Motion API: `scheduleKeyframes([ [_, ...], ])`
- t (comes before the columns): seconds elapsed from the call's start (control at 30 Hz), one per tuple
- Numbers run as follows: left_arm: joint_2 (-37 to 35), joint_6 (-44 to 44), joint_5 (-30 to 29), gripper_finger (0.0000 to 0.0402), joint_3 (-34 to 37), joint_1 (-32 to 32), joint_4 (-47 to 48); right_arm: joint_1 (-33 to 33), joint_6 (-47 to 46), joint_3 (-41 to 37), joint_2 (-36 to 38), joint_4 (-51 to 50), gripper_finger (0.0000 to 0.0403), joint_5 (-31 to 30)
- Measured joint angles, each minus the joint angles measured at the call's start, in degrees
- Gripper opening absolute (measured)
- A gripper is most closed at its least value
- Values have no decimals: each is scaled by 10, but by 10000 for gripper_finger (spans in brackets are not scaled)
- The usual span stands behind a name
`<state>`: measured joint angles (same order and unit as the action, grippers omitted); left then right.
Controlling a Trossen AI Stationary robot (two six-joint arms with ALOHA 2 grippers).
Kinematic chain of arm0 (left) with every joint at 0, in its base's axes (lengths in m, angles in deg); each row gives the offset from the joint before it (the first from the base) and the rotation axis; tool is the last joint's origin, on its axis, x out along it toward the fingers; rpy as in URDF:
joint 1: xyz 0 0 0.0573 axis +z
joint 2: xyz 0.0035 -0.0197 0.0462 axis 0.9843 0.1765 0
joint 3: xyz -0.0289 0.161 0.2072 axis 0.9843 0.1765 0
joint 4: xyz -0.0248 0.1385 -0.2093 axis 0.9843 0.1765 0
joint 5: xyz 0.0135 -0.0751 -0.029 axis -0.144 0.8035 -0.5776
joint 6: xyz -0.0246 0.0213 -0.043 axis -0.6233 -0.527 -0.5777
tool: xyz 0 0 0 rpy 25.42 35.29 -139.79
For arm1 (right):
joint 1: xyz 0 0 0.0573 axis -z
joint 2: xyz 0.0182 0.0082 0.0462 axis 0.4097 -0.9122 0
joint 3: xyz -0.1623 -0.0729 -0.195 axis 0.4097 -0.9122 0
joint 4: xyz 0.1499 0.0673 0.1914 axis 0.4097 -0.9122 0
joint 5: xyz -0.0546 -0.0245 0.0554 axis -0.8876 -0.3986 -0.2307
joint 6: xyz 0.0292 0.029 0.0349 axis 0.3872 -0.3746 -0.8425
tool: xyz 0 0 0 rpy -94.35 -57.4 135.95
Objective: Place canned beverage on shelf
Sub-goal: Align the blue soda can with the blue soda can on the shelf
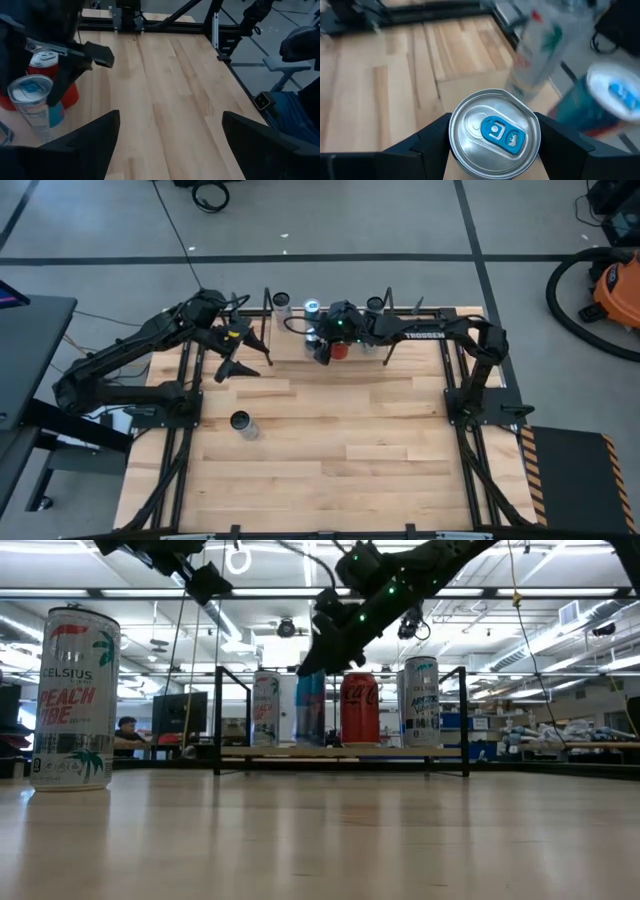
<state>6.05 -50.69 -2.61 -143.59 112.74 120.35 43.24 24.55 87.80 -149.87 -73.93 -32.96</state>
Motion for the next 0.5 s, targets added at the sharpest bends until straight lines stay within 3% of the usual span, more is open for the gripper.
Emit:
scheduleKeyframes([
  [0.5, 0, 0, 0, 354, 0, -1, -1, 3, 16, 1, -7, 9, 268, 2],
])
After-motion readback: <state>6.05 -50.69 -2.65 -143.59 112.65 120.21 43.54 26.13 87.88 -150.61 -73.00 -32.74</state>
